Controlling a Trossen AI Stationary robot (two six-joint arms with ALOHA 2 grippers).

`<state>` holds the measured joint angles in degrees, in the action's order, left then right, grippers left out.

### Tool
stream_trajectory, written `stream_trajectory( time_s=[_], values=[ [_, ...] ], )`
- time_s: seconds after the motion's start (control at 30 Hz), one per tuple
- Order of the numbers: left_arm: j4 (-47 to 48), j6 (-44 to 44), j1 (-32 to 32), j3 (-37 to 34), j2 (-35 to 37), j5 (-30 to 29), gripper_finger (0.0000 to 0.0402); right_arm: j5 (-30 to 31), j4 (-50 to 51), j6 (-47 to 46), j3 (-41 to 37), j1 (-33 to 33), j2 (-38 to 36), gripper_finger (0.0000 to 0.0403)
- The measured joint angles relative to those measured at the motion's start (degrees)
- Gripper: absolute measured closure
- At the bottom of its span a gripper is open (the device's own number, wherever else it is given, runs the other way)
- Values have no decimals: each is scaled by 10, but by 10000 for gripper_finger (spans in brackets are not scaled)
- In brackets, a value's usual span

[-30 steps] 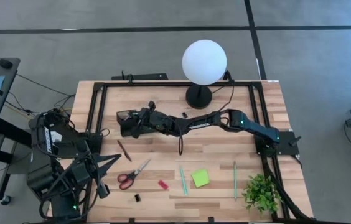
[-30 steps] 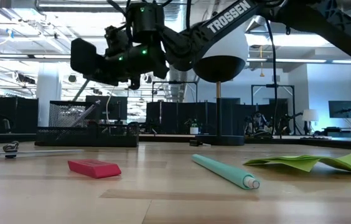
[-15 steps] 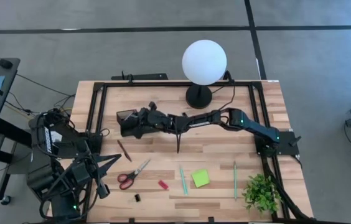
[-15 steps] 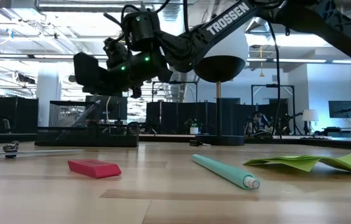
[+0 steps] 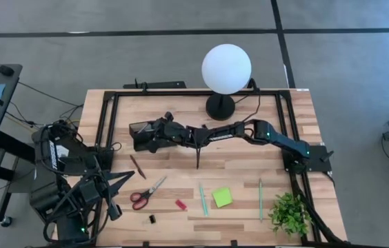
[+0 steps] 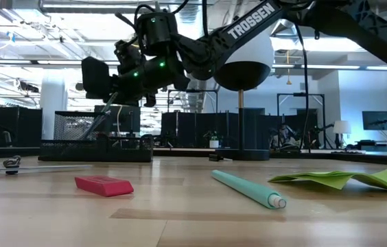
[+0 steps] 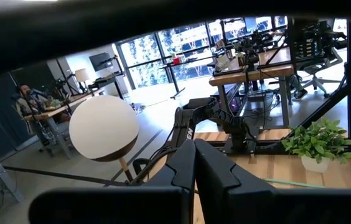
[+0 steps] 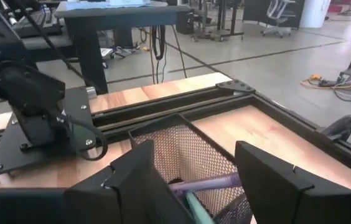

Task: Pick and place office supplies into organizer
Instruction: Put the blue pen into the black desk organizer

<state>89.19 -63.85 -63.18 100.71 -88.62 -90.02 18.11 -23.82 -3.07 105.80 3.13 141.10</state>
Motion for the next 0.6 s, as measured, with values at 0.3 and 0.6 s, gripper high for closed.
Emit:
stream_trajectory(
  time_s=[0.3,0.6],
  values=[
    [-57,19,-2,0,0,0,401,11,252,-17,0,-4,-67,203],
    [-168,104,-4,0,-14,0,401,12,595,-114,0,-56,-202,230]
  ],
)
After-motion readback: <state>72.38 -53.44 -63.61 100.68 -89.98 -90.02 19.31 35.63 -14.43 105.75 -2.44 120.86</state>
